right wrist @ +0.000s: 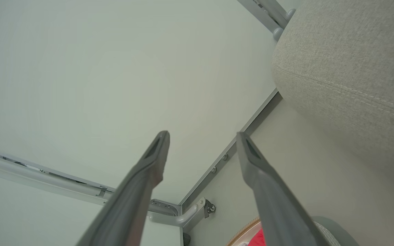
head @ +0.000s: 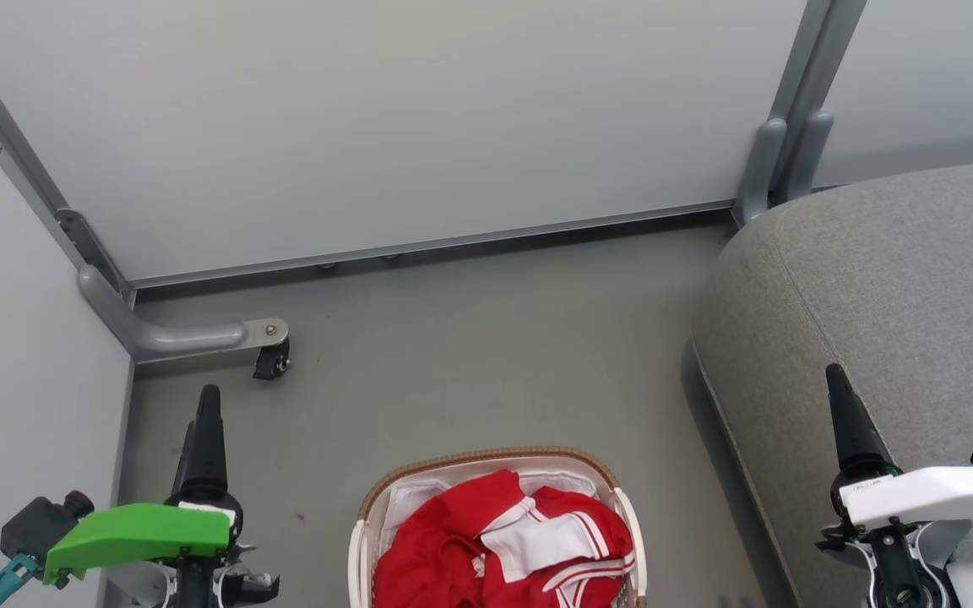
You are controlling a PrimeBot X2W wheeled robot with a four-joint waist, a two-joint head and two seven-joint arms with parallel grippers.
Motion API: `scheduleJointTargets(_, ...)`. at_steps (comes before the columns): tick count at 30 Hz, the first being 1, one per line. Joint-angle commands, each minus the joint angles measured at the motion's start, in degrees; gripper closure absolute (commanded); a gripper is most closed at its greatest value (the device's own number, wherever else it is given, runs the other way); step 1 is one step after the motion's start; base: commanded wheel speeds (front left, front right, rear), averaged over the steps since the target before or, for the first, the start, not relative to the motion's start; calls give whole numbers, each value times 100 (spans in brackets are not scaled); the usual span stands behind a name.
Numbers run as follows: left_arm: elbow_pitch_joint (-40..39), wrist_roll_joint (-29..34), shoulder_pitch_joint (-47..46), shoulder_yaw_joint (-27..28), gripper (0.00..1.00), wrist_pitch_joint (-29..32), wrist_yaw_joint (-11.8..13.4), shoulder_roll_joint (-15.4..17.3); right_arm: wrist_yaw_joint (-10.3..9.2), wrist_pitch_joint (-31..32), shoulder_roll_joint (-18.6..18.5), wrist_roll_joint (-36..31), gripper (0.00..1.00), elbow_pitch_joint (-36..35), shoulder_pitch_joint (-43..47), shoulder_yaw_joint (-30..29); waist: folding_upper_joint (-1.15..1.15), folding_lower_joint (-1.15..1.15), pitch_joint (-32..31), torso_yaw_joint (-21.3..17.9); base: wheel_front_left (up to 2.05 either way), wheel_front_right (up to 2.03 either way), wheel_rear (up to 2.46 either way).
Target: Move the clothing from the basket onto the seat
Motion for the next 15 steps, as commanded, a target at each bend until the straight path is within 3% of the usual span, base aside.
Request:
scheduleJointTargets(1, -150, 294, -81, -44, 0, -63, 45, 35, 2, -73, -53, -274, 0, -146, -9, 39, 0, 0, 0, 3, 0, 0, 0)
scheduleJointTargets(15, -225, 2070, 78, -343, 0, -332, 312, 45, 2, -342, -65, -1795, 0, -207, 113, 229, 0, 0, -7, 20, 0, 0, 0)
